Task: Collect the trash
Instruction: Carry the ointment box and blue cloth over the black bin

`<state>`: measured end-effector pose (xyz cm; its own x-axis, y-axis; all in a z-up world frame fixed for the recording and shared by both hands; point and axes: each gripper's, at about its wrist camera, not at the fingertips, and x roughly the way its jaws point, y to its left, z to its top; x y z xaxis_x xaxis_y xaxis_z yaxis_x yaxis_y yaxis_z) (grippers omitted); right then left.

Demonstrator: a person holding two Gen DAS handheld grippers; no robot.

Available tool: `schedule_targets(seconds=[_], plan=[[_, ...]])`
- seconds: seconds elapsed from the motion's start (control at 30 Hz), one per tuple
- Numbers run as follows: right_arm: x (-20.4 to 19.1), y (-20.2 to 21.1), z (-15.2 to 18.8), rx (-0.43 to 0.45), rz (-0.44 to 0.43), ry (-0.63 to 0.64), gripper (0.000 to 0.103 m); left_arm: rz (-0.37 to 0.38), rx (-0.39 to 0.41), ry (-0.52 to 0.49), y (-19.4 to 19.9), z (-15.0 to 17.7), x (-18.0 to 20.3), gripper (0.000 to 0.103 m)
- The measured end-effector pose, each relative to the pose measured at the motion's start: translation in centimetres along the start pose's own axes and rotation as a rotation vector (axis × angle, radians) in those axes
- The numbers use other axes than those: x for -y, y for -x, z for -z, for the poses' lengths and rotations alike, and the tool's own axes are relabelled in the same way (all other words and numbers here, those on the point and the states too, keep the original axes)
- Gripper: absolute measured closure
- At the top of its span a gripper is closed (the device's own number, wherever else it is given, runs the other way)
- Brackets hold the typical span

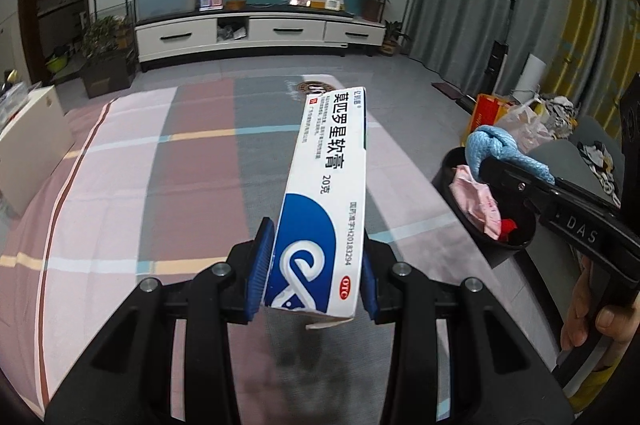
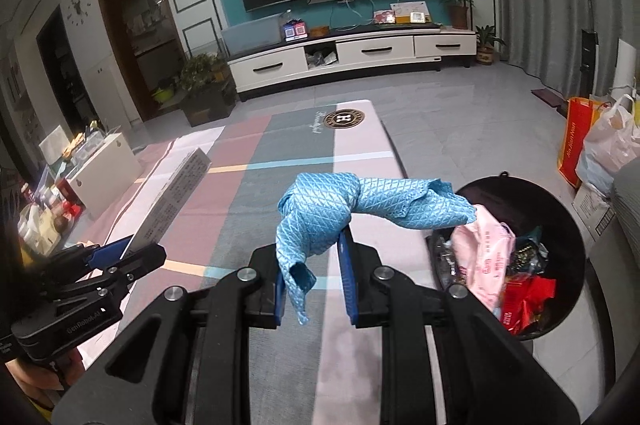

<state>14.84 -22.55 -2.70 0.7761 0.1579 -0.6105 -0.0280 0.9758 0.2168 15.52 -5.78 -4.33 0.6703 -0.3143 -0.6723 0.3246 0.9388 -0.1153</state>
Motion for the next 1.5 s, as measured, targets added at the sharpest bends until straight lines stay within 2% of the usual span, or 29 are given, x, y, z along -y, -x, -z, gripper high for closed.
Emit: schedule_targets(seconds=[0.47,1.5], plan=[[3.4,3.3,-0.2,0.071,0.031,-0.044,0.079,0.01,0.022,-0.093,0.4,-1.6,5.5,0.064],[9.6,6.7,0.8,0.124,0.064,-0.183,0.079,0.057,0.013,-0.235,-1.0,-2.5,14.0,0.063]])
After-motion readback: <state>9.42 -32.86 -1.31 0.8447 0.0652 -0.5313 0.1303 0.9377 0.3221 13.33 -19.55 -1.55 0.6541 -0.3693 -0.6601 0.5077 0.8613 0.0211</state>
